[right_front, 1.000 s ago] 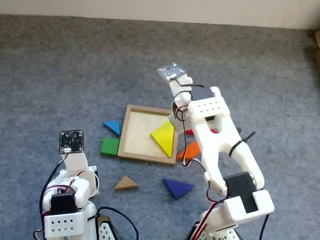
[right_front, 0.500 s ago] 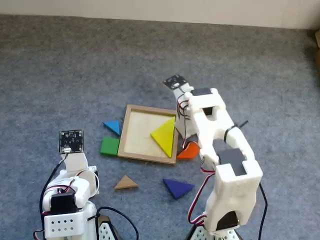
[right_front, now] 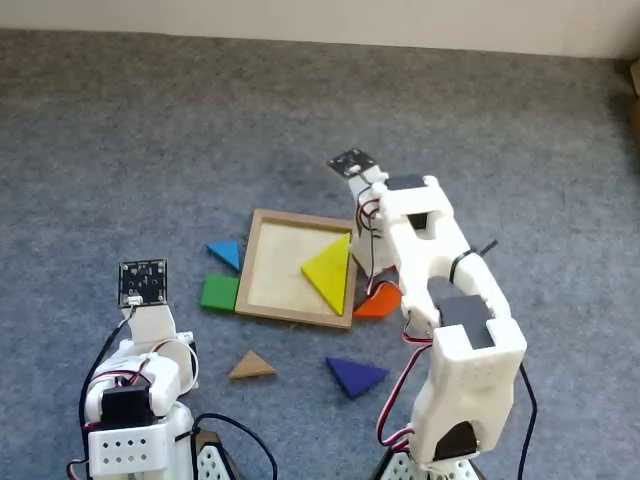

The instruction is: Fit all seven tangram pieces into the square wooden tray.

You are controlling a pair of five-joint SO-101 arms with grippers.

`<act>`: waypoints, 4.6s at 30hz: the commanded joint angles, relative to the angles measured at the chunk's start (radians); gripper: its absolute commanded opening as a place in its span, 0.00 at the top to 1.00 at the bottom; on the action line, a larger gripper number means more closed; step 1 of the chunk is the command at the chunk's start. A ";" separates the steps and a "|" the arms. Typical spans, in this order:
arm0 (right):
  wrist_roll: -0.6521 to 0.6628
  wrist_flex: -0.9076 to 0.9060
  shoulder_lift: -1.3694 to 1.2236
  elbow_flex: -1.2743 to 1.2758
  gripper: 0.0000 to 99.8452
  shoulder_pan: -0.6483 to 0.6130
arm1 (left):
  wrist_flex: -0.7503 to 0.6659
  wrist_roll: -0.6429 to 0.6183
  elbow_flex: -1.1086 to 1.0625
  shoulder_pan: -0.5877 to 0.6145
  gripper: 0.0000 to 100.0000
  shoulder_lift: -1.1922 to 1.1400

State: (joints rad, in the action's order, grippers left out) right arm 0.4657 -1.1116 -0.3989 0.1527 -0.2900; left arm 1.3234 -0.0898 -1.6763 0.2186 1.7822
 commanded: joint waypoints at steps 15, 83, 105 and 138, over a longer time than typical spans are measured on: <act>0.006 0.013 -0.018 -0.039 0.73 0.030 | 0.005 0.011 -0.021 0.016 0.99 0.036; -0.423 0.130 0.027 -0.205 0.62 -0.036 | 0.005 0.011 -0.021 0.016 0.99 0.036; -0.470 0.088 -0.101 -0.257 0.62 0.002 | 0.005 0.011 -0.021 0.016 0.99 0.036; -0.578 0.125 -0.101 -0.251 0.67 0.013 | 0.005 0.011 -0.021 0.016 0.99 0.036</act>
State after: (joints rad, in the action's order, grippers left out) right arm -0.1051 -1.0073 -0.5094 -0.0591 -0.2915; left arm 1.3234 -0.0898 -1.6763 0.2186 1.7822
